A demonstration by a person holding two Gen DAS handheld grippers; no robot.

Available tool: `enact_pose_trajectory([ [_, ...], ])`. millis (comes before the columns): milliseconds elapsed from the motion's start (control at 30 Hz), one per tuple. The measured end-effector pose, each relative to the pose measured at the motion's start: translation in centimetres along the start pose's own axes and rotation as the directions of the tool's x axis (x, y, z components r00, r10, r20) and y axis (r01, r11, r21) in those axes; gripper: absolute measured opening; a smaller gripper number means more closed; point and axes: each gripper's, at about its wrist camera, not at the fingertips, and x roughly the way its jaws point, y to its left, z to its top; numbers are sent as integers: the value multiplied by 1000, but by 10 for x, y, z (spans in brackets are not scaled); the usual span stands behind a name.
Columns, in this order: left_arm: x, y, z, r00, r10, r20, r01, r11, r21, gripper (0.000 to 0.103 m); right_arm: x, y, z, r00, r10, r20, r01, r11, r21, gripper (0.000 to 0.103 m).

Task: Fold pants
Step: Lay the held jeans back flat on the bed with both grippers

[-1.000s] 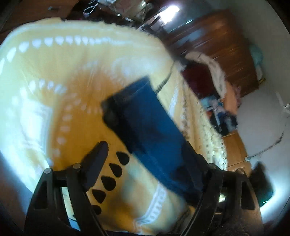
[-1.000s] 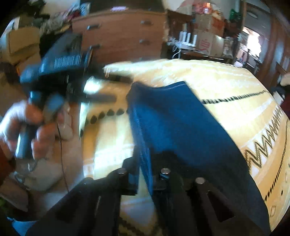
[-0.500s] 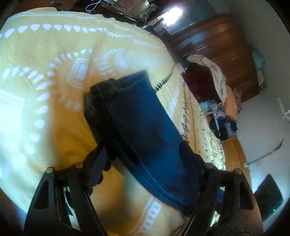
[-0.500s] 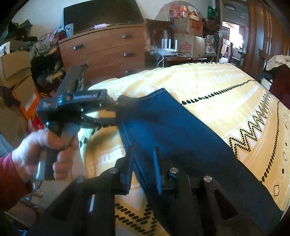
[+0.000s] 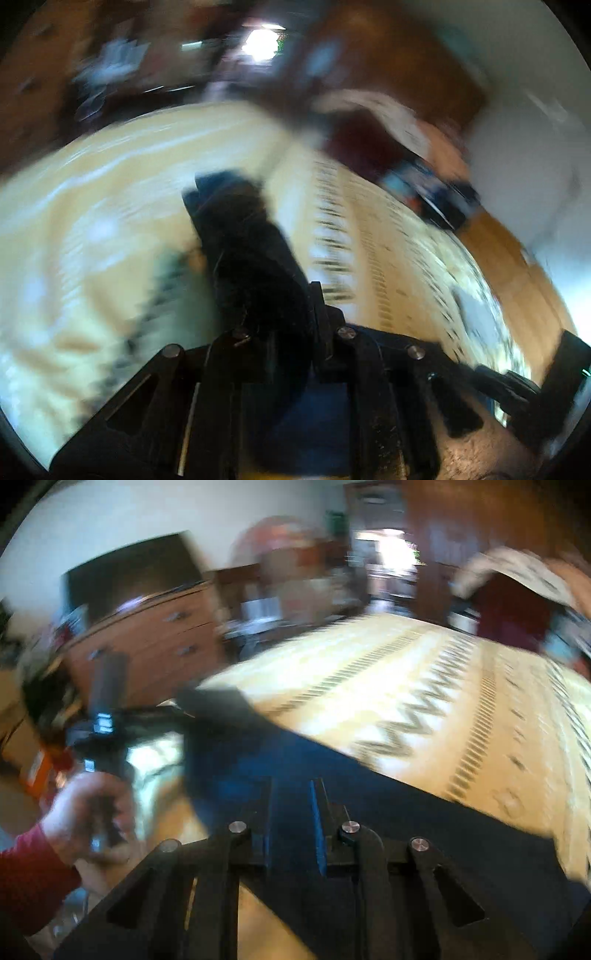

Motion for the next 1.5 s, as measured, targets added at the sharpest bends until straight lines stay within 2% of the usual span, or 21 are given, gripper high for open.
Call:
enact_pose_trajectory([
  [167,50,-131,-12,979,-170,-112,194,949,249,14,-54,-111,-48,981,-188,-53,195,949,249,19],
  [267,87,-200,-56,939,-250,-235,320,886,335,14,-91,-155,-77,959,-278,-63,283,899,335,19],
  [367,133,-237,-132,883,-221,-415,391,834,389,21,-117,-189,-108,942,-321,-96,332,862,382,19],
  [400,152,-241,-161,843,-184,-505,416,819,395,26,-122,-199,-119,941,-319,-114,338,856,392,19],
  [433,171,-241,-194,813,-88,-575,387,820,421,37,-126,-205,-127,941,-315,-128,339,853,397,19],
  [467,176,-240,-210,822,-42,-568,360,811,461,42,-128,-210,-134,942,-306,-138,336,852,401,19],
  [500,167,-245,-214,849,-55,-526,362,786,501,49,-130,-213,-139,945,-291,-146,326,856,402,19],
  [533,161,-250,-211,834,-69,-547,388,779,493,67,-131,-213,-142,947,-286,-145,321,859,399,20],
  [567,155,-251,-205,823,-92,-561,406,786,466,72,-131,-212,-143,950,-278,-140,311,867,390,21],
  [633,139,-247,-189,828,-141,-542,415,805,425,72,-125,-206,-139,964,-240,-116,266,893,362,21],
  [733,114,-226,-154,874,-167,-456,356,860,366,72,-100,-185,-123,988,-135,-71,151,936,317,21],
  [833,93,-183,-107,937,-123,-327,226,928,296,72,-64,-158,-104,997,-45,-56,56,975,215,21],
  [900,82,-141,-78,969,-42,-244,102,966,239,72,-33,-150,-101,997,1,-83,14,983,182,21],
  [967,72,-102,-56,983,14,-185,18,985,170,72,8,-155,-116,978,11,-210,31,980,194,16],
  [1033,67,-61,-37,986,92,-139,-80,993,90,72,11,-166,-127,983,44,-178,3,967,256,11],
  [1100,75,-35,-27,978,102,-182,-96,994,42,70,5,-168,-122,978,35,-206,24,960,279,10],
  [1200,108,-27,-24,931,-65,-359,76,997,16,70,-13,-148,-116,972,-100,-214,141,973,185,20],
  [1300,149,-29,-35,864,-149,-481,156,987,-26,71,-39,-97,-115,966,-223,-128,225,974,-1,29],
  [1367,171,-30,-46,812,-179,-556,191,981,-37,71,-53,-50,-123,957,-287,-35,280,950,-140,64],
  [1433,179,-38,-52,793,-203,-574,241,970,-11,72,-55,-5,-145,955,-298,3,287,918,-275,77],
  [1500,179,-43,-52,769,-255,-586,297,955,-25,72,-46,32,-164,948,-317,-5,289,870,-401,76],
])
